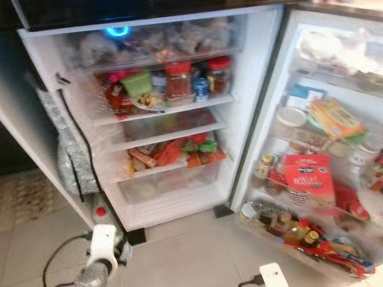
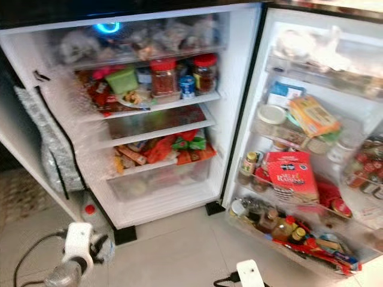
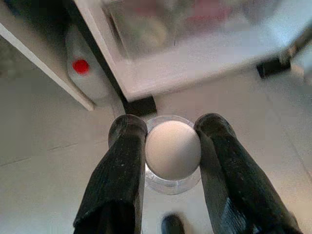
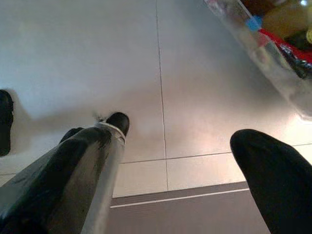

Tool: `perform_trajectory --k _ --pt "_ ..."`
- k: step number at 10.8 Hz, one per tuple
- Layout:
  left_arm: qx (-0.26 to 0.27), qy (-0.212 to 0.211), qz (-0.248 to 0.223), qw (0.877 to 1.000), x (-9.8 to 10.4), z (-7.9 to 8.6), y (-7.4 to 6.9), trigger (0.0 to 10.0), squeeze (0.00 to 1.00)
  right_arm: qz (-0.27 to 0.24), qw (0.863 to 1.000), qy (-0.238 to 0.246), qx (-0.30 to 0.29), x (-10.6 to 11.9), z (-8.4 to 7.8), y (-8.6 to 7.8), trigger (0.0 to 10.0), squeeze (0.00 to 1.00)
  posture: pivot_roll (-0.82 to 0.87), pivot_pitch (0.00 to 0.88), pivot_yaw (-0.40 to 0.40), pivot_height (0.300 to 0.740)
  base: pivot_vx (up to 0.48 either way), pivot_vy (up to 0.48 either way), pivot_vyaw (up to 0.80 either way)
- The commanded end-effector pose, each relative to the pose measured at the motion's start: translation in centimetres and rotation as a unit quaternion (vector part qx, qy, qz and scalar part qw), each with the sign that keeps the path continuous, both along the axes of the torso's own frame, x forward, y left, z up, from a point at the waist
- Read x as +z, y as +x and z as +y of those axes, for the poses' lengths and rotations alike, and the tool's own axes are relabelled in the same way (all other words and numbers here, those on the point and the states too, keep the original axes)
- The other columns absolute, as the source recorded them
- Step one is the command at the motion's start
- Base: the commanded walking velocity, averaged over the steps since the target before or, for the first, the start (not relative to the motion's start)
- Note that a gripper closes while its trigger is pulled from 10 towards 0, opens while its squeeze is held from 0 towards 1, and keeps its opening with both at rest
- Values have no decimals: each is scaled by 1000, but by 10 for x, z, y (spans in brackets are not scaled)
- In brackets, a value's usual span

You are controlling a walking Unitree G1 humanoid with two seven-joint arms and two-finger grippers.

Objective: Restocking fridge

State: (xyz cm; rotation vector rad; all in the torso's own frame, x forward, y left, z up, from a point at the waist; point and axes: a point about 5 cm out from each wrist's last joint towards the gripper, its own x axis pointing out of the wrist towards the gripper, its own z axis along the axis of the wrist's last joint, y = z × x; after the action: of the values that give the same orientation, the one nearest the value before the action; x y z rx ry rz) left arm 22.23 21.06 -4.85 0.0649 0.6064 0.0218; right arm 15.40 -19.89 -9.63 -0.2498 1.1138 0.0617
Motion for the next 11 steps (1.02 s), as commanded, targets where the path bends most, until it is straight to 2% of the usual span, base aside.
perform_trajectory --k 1,4,7,11 --pt "-1 1 25 1000 -7 -2 -8 10000 0 -12 1000 5 -1 4 4 12 10000 0 11 0 10 740 0 0 0" --pt "0 -9 30 1000 -8 -4 -8 10000 0 -19 1000 9 -2 7 8 20 10000 0 4 0 22 740 0 0 0" --pt "-3 -8 15 1000 -3 -4 0 10000 0 -22 1000 14 3 10 14 29 10000 0 24 0 13 740 0 0 0" --pt "6 -8 2 1000 4 3 7 10000 0 -36 999 14 13 17 18 45 10000 0 42 0 20 740 268 0 0"
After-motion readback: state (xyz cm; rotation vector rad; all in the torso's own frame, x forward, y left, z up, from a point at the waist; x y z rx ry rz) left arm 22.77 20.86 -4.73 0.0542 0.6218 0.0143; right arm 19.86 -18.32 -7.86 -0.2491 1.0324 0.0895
